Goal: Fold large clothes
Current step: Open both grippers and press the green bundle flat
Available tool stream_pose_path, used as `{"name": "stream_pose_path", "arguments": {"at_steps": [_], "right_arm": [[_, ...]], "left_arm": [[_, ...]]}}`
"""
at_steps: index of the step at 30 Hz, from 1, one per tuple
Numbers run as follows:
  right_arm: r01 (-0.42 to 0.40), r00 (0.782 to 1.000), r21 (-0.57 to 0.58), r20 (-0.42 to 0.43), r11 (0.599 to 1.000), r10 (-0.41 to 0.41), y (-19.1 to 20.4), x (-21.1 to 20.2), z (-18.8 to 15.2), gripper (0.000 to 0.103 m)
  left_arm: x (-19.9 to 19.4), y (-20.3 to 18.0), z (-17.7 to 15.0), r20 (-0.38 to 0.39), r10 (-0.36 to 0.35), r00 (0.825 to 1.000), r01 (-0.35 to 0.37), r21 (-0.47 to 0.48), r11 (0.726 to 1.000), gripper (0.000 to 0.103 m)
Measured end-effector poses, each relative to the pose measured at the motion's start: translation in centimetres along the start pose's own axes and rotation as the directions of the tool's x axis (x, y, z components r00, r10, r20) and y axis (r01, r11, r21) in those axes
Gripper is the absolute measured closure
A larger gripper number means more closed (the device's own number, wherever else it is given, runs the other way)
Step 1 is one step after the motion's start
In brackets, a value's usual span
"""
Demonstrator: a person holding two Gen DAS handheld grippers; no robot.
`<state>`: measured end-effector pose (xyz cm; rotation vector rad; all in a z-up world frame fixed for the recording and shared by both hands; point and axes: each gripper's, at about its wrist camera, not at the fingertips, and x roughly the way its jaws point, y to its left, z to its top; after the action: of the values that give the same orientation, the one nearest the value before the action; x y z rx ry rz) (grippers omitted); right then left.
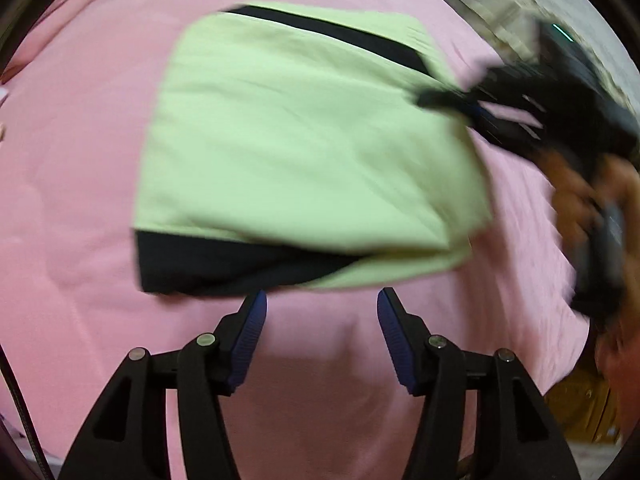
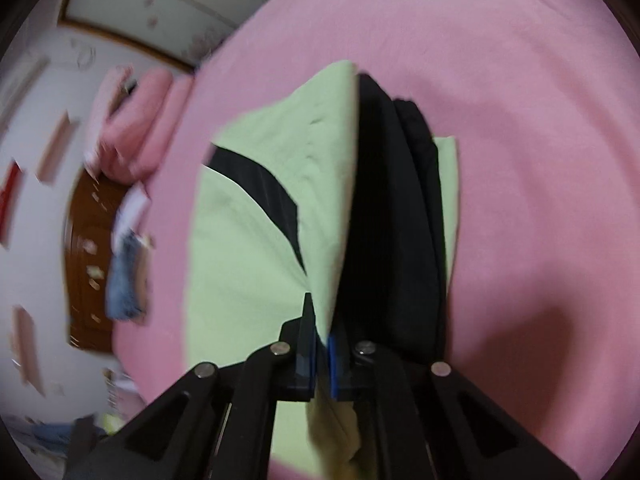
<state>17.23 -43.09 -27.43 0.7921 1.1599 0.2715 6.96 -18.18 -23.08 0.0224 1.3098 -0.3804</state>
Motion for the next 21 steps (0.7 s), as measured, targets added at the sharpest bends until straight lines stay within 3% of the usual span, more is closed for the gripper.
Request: {"name": "stream_pose_path", "arguments": {"at_steps": [3,6,8,10,13,16,19,21], "right_arm": [[0.009,1.000,0.029,0.002,1.000,-0.009,1.3,-2.3,-1.4,0.100],[0.076,0.996,-0.030,0.044,0.997,-0.075,1.3,-2.7,-2.2,0.100],[0.172,0.984,-0.056,0.067,0.984,-0.168,-0.2,-2.1,-2.2,0.090],[0.291,0.956,-0.025,0.053,0.956,-0.289,-1.4,-1.0,-1.7,0.076],[0.235,0.965,0.088,0.097,0.968,-0.243,-2.8,-2.2,-1.6,0.071],[0.204,0.962,0.095,0.164,0.974,-0.218,-2.2,-3.1,-2.1,0.071],[0.206,0.953,0.057,0.214,0.977,-0.214,-0.3,-3.2,-3.2,0.071],[0.162,0.962,0.036,0.216,0.986,-0.166,0.4,-2.9,-3.8,0.071]], "left_arm": [[-1.4,2.0,0.7,0.010,-0.009,1.000,0.010,-0.057,0.998,0.046],[-2.3,4.0,1.0,0.021,-0.013,1.000,0.015,-0.104,0.994,0.043],[-2.1,4.7,1.9,0.028,0.012,1.000,-0.009,-0.114,0.993,0.043],[-1.8,5.3,2.3,0.019,0.050,0.999,-0.048,-0.111,0.993,0.043],[-1.8,5.8,3.2,0.013,0.128,0.992,-0.126,-0.106,0.986,0.036],[-1.9,5.3,4.6,0.030,0.165,0.986,-0.162,-0.082,0.983,0.035],[-1.6,4.5,6.5,0.049,0.130,0.990,-0.125,-0.085,0.989,0.035],[-0.9,4.1,7.5,0.040,0.068,0.997,-0.064,-0.088,0.994,0.036]]}}
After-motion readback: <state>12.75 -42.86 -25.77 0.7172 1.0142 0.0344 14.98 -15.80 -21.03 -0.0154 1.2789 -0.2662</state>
